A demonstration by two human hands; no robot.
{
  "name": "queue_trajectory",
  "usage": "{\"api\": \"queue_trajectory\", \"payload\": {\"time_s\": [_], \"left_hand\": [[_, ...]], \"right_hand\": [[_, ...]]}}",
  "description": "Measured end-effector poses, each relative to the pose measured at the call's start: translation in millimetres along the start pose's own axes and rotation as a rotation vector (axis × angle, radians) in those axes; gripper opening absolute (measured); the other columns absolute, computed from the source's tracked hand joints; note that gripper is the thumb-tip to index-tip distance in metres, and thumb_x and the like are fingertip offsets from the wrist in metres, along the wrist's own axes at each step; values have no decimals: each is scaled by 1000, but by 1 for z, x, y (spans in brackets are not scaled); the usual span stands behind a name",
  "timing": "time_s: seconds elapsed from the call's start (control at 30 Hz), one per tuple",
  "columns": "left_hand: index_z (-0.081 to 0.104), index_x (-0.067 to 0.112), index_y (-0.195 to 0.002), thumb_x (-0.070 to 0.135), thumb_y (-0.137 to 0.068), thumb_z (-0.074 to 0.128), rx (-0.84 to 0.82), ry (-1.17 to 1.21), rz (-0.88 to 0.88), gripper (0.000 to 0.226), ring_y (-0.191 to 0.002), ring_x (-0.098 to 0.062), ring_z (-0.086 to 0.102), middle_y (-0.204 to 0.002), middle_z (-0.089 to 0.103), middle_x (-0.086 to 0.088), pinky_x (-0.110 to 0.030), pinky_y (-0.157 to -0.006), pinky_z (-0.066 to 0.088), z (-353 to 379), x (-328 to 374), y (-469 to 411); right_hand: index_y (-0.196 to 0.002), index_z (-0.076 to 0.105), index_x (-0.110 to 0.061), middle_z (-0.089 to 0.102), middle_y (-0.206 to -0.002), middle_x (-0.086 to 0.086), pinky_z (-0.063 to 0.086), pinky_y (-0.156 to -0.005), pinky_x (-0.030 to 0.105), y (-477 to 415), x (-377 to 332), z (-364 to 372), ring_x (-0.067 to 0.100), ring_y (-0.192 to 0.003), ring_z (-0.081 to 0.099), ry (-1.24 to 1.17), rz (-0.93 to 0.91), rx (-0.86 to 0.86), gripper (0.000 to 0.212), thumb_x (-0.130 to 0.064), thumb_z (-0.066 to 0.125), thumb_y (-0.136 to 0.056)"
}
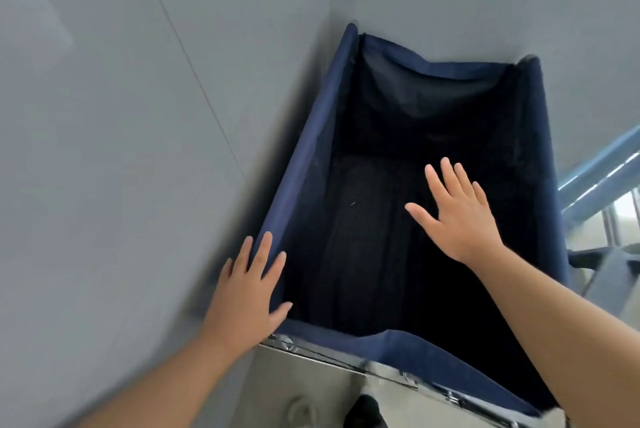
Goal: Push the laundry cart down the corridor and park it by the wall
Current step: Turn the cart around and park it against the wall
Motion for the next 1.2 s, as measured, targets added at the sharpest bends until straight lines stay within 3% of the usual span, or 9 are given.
{"api": "queue_trajectory", "payload": {"time_s": [0.27,0.57,0.73,0.9,1.2], "left_hand": [[40,18,-147,61,-77,65,27,-1,-4,86,-147,-44,25,-165,15,-13,-56,-102,44,5,-3,-2],[27,17,-153,59,-80,65,79,-10,-85,92,-150,-41,14,-165,12,-17,-60,-107,35,-4,-5,5],[23,19,-153,59,-80,65,123,28,-105,93,-152,-39,12,-166,10,-15,-59,-111,32,-6,-5,7],[21,21,-153,63,-80,62,120,27,-92,94,-151,-38,14,-166,9,-14,-56,-113,31,-4,-6,8],[27,16,-150,59,-79,67,181,56,-86,93,-145,-40,26,-162,20,-20,-53,-114,31,-7,-19,7]], "right_hand": [[-162,10,-23,3,-172,6,8,-127,48,160,96,-3,23,-158,-2,140,222,-30,85,-71,29,-94],[-154,32,-8,19,-167,20,20,-120,57,258,104,36,37,-155,14,180,268,72,75,-49,55,-96],[-151,36,-3,21,-165,24,24,-118,60,273,105,40,43,-152,18,108,273,216,67,-41,55,-99],[-151,34,-7,19,-167,20,17,-120,58,274,106,45,40,-154,15,121,310,253,68,-48,50,-99],[-150,38,-8,25,-165,20,19,-119,60,273,97,47,41,-152,20,126,296,326,71,-55,49,-97]]}}
Point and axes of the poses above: each hand's wrist, its own y-axis away from the middle knuckle, its own z-axis out of the palm, x = y × z, the point moved 9 cm from there along -y, towards the middle knuckle
